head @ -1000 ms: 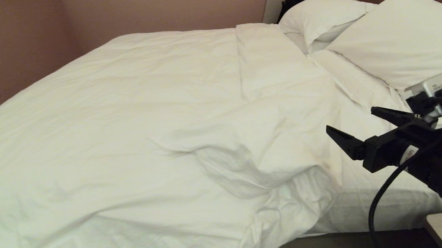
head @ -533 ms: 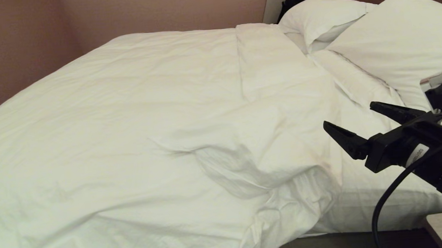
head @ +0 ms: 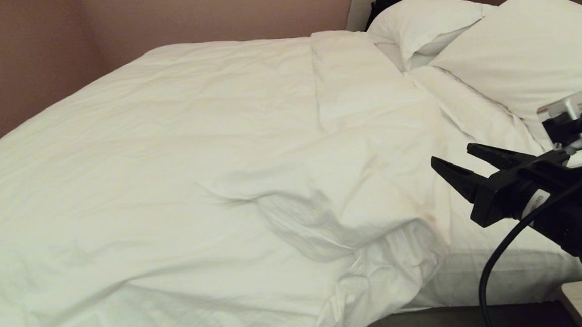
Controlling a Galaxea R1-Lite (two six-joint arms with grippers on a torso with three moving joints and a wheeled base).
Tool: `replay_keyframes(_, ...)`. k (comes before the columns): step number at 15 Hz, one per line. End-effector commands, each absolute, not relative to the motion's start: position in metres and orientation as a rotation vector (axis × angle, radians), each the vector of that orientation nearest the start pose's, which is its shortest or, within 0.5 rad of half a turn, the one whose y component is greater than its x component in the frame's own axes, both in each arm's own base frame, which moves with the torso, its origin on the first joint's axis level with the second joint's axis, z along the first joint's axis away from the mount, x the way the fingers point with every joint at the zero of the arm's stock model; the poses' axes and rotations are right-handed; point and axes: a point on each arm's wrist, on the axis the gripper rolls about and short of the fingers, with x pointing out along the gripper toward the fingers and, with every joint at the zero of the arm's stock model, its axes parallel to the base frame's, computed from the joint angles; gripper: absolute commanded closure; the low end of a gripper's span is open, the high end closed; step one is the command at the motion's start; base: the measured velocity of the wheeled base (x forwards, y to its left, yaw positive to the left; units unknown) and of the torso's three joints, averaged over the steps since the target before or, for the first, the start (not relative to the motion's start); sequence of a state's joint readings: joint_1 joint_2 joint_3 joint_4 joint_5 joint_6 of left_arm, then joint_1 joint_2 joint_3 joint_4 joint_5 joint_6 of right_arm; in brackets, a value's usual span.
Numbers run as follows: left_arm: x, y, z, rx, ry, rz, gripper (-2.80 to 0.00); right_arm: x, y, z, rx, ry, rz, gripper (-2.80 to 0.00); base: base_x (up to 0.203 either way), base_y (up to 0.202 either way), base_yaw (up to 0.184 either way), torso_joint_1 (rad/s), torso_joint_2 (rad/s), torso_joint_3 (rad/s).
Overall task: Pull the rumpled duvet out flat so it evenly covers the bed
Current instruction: Flatten the corners of the folded blanket
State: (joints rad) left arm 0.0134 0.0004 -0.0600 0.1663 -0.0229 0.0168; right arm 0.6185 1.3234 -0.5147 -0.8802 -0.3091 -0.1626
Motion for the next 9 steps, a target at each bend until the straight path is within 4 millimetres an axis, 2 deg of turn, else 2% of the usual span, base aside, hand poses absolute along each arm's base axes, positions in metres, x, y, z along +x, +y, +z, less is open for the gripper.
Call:
replay_keyframes(1,-0.028,-0.001,0.075,0.015,0.107,-0.01,0.0,0.171,0.112,0.221,-0.135,-0.08,0.295,0.0,0.0,0.0,0.0,0.0,0.0,0.0)
replay_keyframes(4,-0.028,-0.001,0.075,0.015,0.107,-0.01,0.0,0.172,0.113,0.218,-0.142,-0.068,0.296,0.0,0.0,0.0,0.0,0.0,0.0,0.0)
replay_keyframes(6,-0.028,-0.001,0.075,0.015,0.107,-0.01,0.0,0.186,0.123,0.208,-0.169,-0.019,0.295,0.0,0.0,0.0,0.0,0.0,0.0,0.0)
replay_keyframes(9,-0.028,-0.001,0.075,0.015,0.107,-0.01,0.0,0.21,0.14,0.212,-0.185,-0.002,0.286,0.0,0.0,0.0,0.0,0.0,0.0,0.0)
